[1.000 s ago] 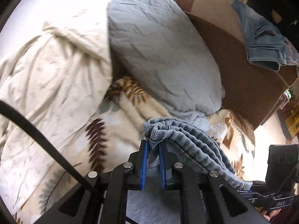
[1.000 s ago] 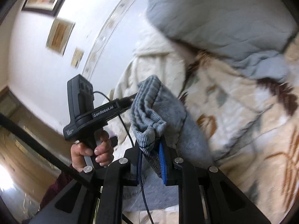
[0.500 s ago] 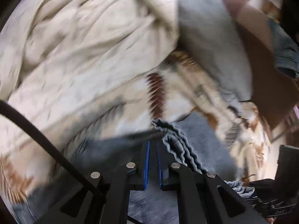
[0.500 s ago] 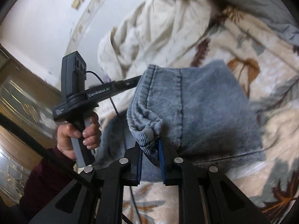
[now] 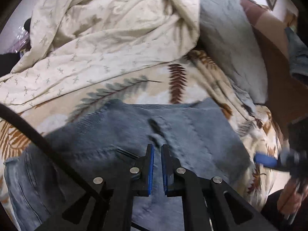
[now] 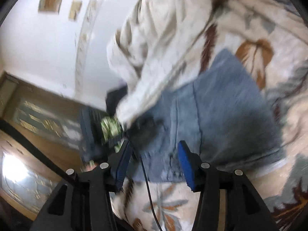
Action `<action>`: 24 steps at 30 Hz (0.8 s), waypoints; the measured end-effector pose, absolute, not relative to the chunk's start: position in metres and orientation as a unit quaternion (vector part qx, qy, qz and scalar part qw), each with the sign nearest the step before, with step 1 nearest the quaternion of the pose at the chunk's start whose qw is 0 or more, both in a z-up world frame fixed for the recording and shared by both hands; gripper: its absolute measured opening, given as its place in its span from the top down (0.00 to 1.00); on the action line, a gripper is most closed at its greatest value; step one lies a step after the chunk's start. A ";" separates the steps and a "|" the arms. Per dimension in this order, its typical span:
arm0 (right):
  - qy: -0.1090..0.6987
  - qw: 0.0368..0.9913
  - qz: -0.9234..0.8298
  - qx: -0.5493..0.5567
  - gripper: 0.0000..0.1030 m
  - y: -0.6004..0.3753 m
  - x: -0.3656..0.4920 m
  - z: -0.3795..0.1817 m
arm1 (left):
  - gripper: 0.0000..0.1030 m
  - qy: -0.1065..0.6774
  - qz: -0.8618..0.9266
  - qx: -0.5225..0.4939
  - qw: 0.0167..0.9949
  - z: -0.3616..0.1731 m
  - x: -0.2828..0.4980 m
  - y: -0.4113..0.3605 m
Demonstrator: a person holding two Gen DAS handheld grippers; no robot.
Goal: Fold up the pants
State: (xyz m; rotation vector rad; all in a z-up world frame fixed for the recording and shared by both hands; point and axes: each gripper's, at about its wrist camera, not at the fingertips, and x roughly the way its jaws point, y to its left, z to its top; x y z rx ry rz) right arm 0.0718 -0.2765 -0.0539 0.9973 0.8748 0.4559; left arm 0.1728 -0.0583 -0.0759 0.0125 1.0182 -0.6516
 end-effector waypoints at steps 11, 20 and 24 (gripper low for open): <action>0.423 0.766 0.132 0.466 0.50 -0.296 0.069 -0.069 | 0.91 0.475 -0.321 -0.020 0.819 -0.079 0.103 -0.096; 0.426 0.768 0.130 0.460 0.50 -0.293 0.068 -0.071 | 0.92 0.515 -0.286 -0.013 0.808 -0.114 0.094 -0.102; 0.456 0.757 0.114 0.454 0.50 -0.290 0.072 -0.085 | 0.92 0.505 -0.296 -0.052 0.809 -0.118 0.092 -0.088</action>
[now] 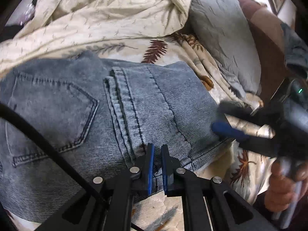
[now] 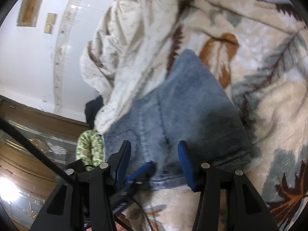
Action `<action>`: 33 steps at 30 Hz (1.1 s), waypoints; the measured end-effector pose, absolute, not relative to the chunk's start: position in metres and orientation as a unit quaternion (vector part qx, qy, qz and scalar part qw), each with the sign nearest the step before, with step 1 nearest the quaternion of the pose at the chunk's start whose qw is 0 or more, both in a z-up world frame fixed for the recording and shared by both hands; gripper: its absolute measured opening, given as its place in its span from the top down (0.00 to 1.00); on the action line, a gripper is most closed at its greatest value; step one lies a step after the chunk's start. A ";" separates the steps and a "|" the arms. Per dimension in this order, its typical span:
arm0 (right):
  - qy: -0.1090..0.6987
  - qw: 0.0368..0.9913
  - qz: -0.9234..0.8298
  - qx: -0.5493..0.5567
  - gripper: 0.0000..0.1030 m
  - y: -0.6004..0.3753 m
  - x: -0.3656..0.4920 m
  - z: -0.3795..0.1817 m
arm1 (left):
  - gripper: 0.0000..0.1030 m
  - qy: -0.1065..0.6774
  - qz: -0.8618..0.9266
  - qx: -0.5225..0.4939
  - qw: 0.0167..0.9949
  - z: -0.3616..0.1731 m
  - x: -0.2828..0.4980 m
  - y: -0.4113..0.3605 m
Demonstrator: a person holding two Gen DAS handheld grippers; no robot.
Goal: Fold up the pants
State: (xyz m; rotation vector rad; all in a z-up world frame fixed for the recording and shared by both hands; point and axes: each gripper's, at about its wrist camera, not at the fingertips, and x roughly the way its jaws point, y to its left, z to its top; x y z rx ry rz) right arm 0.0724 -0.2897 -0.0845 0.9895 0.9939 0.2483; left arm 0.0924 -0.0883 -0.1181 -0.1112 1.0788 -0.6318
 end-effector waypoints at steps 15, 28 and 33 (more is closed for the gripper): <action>0.534 0.825 0.070 0.172 0.50 -0.220 0.063 -0.094 | 0.89 0.425 -0.091 -0.085 0.897 -0.076 0.059 0.070; 0.492 0.864 0.039 0.103 0.50 -0.195 0.061 -0.049 | 0.39 0.393 0.108 -0.245 0.880 -0.108 0.017 0.189; 0.470 0.872 0.106 0.093 0.50 -0.146 0.089 -0.002 | 0.36 0.375 0.088 -0.267 0.883 -0.106 0.017 0.193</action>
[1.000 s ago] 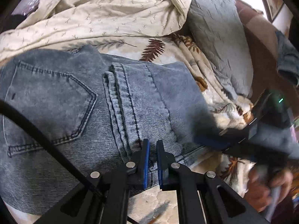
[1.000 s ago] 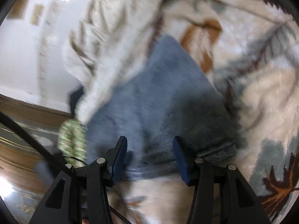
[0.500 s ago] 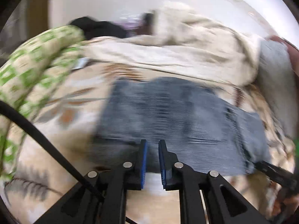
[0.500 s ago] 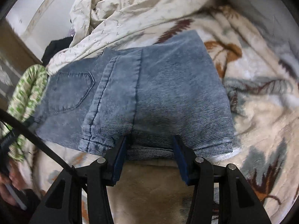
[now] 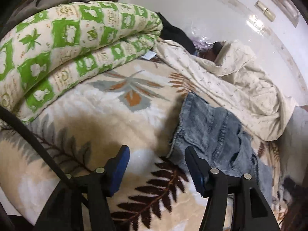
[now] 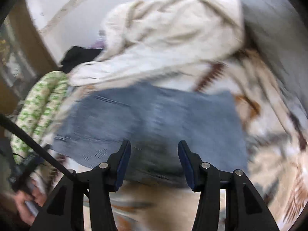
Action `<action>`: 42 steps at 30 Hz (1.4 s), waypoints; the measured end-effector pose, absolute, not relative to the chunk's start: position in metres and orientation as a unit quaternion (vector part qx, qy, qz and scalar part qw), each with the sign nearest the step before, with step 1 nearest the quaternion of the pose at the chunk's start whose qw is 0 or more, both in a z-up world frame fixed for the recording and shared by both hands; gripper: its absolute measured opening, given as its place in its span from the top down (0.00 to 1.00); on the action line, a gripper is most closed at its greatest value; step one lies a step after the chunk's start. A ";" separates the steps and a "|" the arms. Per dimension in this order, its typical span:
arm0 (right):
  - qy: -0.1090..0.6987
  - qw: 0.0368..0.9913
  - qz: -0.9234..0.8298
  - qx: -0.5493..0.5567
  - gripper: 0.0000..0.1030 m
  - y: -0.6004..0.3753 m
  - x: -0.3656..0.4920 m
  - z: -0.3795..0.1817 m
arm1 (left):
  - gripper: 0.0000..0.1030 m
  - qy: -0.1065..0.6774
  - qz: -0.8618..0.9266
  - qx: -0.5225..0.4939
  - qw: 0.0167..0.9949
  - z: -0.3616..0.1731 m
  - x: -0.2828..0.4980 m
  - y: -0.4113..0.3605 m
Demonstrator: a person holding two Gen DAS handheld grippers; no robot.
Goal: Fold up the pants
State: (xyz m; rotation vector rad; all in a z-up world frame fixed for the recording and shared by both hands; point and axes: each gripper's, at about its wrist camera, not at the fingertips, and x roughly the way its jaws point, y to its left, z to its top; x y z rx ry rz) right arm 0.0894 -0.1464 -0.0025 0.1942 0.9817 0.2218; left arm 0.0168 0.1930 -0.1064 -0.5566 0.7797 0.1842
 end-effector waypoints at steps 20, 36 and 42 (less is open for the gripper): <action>0.626 0.740 0.245 0.000 0.48 0.111 0.264 -0.029 | 0.58 0.416 -0.024 -0.300 0.858 -0.139 0.063 0.167; 0.644 0.715 0.192 -0.194 0.44 0.177 0.290 -0.100 | 0.82 0.410 -0.059 -0.334 0.847 -0.148 0.069 0.166; 0.633 0.720 0.188 -0.214 0.83 0.171 0.285 -0.102 | 0.85 0.404 -0.066 -0.338 0.848 -0.148 0.068 0.165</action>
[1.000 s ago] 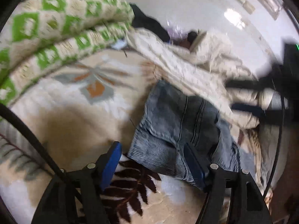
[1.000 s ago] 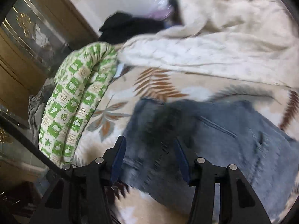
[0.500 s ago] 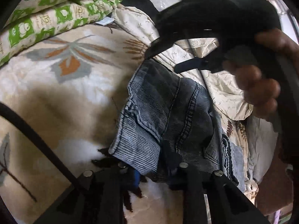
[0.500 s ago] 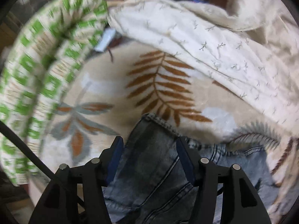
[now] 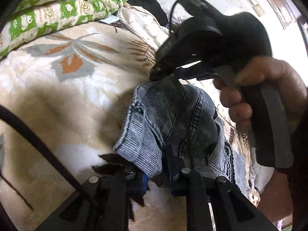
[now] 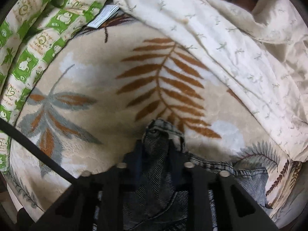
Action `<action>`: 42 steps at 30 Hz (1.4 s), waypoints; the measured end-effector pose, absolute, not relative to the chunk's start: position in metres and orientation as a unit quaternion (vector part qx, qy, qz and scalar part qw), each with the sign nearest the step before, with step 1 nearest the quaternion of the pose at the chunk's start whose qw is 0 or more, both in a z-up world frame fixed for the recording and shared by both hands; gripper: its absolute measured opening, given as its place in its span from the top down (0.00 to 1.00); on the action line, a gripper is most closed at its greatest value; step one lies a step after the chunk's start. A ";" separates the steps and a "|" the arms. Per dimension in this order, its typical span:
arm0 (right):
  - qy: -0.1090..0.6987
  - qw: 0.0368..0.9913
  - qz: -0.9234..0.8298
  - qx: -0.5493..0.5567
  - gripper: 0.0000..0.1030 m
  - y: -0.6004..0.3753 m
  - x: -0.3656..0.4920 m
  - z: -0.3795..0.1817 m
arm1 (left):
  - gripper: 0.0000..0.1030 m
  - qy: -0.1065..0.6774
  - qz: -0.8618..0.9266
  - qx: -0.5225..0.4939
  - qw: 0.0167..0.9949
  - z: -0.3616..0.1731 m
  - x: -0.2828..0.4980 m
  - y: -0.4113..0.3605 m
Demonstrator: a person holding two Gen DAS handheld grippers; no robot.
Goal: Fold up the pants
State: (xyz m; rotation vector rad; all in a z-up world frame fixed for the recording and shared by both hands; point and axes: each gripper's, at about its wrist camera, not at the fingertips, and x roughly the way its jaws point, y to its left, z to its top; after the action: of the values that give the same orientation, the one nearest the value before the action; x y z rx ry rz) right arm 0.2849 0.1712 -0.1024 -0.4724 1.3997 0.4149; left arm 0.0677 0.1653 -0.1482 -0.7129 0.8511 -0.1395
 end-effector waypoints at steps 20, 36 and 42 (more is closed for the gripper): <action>0.487 0.838 0.244 -0.009 0.90 0.014 0.235 0.052 | 0.87 0.267 -0.167 -0.202 0.927 -0.047 0.019 0.088; 0.445 0.856 0.203 0.167 0.90 -0.242 0.197 0.016 | 0.90 0.327 -0.309 -0.059 0.891 -0.051 0.016 -0.120; 0.455 0.839 0.189 0.231 0.91 -0.313 0.195 -0.036 | 0.90 0.367 -0.306 -0.016 0.878 -0.079 0.022 -0.175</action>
State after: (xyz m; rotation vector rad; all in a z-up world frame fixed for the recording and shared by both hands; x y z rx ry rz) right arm 0.1945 -0.3126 -0.0357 0.4876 0.9626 0.3994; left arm 0.0221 -0.1751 -0.0795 -0.0326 0.7651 -0.6387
